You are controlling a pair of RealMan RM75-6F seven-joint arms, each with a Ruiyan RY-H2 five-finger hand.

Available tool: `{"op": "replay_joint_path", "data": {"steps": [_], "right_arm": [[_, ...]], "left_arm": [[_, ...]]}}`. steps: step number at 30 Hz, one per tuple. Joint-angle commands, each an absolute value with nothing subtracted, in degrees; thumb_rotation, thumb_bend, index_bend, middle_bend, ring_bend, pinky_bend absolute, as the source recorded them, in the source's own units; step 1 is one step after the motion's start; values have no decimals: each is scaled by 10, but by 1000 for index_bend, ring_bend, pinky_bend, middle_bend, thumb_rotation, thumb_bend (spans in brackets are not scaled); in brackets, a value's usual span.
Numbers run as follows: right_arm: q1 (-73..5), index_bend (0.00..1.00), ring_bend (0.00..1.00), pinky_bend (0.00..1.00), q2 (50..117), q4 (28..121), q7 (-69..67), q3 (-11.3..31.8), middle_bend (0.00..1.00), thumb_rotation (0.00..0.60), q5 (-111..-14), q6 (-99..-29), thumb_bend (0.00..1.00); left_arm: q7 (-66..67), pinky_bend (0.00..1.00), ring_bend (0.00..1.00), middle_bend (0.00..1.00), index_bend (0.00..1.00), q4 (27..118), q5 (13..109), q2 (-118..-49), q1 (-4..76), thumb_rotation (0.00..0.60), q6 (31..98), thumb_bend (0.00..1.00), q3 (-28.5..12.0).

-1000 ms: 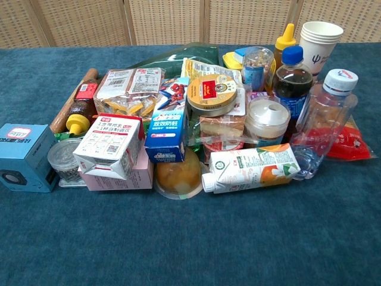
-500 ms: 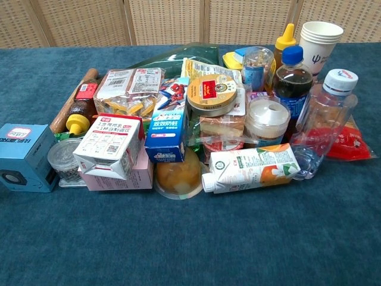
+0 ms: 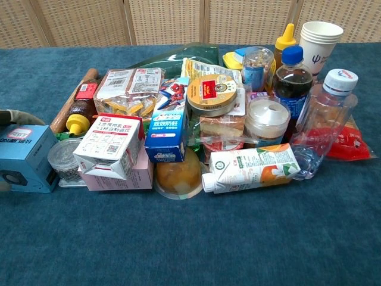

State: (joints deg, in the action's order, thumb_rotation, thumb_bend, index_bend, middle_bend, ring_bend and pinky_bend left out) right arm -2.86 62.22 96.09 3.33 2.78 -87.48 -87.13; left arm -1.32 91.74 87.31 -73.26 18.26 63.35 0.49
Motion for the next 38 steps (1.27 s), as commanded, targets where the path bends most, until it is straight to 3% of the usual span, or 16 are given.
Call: {"op": "replay_joint_path", "data": {"steps": [1, 3, 6, 18, 31, 38], "right_arm": [[-28, 0, 0, 0, 622, 961, 33, 28, 0, 211, -875, -872, 99], [-28, 0, 0, 0, 622, 961, 32, 29, 0, 216, -873, -872, 96], [-26, 0, 0, 0, 622, 959, 29, 29, 0, 213, -872, -873, 97], [-30, 0, 0, 0, 630, 951, 25, 30, 0, 213, -872, -864, 98], [-35, 0, 0, 0, 637, 952, 32, 31, 0, 214, -867, -854, 99], [-38, 0, 0, 0, 638, 953, 36, 33, 0, 214, -863, -850, 98]], "left_arm": [[-26, 153, 563, 457, 372, 912, 873, -748, 189, 600, 637, 153, 0], [-30, 268, 649, 541, 461, 909, 873, -751, 189, 600, 643, 169, -1], [-28, 313, 684, 580, 494, 908, 869, -748, 188, 600, 650, 174, -2], [-132, 317, 686, 578, 490, 938, 904, -696, 169, 600, 750, 174, -23], [-195, 303, 686, 572, 490, 963, 927, -649, 154, 600, 875, 173, -78], [-199, 302, 686, 572, 490, 971, 926, -637, 152, 600, 879, 173, -79]]}}
